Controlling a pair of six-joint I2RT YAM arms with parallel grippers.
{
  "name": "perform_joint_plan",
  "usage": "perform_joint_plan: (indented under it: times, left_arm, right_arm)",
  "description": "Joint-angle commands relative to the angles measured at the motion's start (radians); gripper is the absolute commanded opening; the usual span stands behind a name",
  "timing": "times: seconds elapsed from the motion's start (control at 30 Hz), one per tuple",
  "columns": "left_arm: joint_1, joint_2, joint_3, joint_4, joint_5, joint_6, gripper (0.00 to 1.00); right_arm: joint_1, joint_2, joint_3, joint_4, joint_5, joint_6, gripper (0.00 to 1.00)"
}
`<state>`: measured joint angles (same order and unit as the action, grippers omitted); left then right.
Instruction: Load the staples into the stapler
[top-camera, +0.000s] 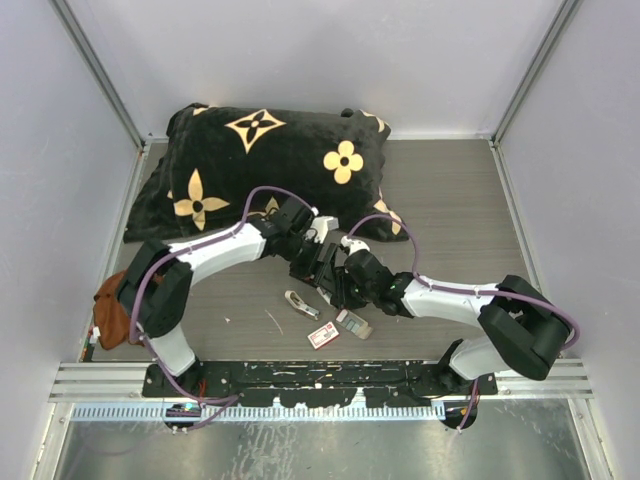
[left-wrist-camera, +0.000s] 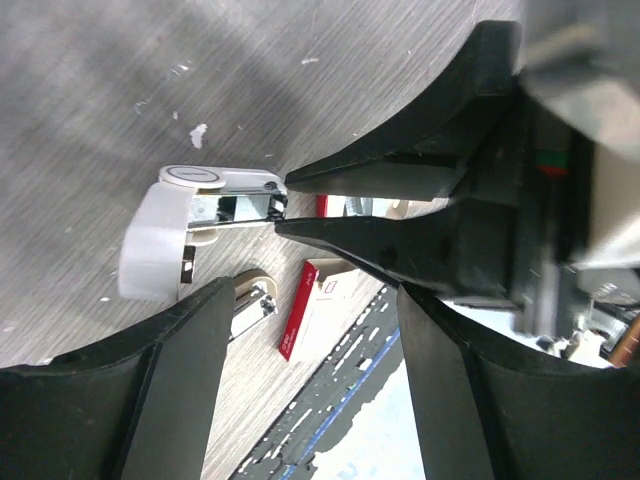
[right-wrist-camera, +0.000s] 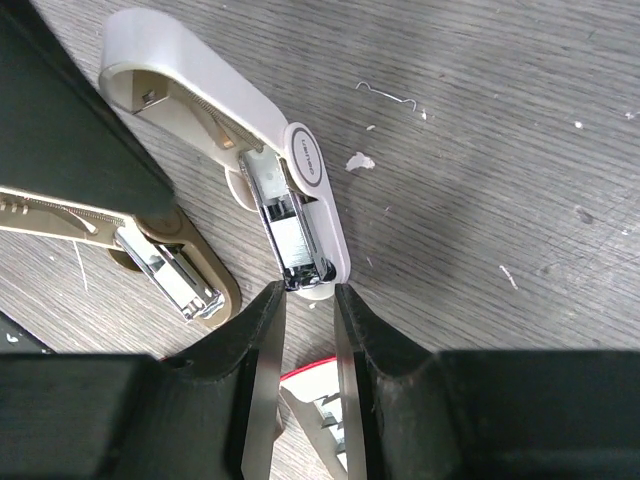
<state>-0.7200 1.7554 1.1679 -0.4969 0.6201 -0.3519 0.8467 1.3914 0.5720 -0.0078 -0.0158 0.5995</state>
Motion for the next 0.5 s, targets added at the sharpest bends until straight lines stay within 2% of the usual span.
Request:
perform_joint_plan:
  times: [0.0, 0.1, 0.2, 0.47]
  left_arm:
    - [-0.003, -0.166, -0.002, 0.029, -0.146, 0.064, 0.69]
    - [0.0, -0.238, -0.025, 0.065, -0.217, 0.066, 0.71]
    - [0.006, -0.244, -0.013, 0.064, -0.268, 0.057, 0.75]
    - [0.009, -0.105, 0.052, 0.025, -0.196, 0.013, 0.76]
  right_arm:
    - [0.0, -0.026, -0.01, 0.039, 0.028, -0.007, 0.32]
    - [-0.001, -0.023, -0.014, 0.04, 0.024, -0.008, 0.32]
    - [0.0, -0.018, -0.015, 0.046, 0.02, -0.01, 0.32]
    - [0.0, 0.001, -0.014, 0.069, 0.016, -0.01, 0.32]
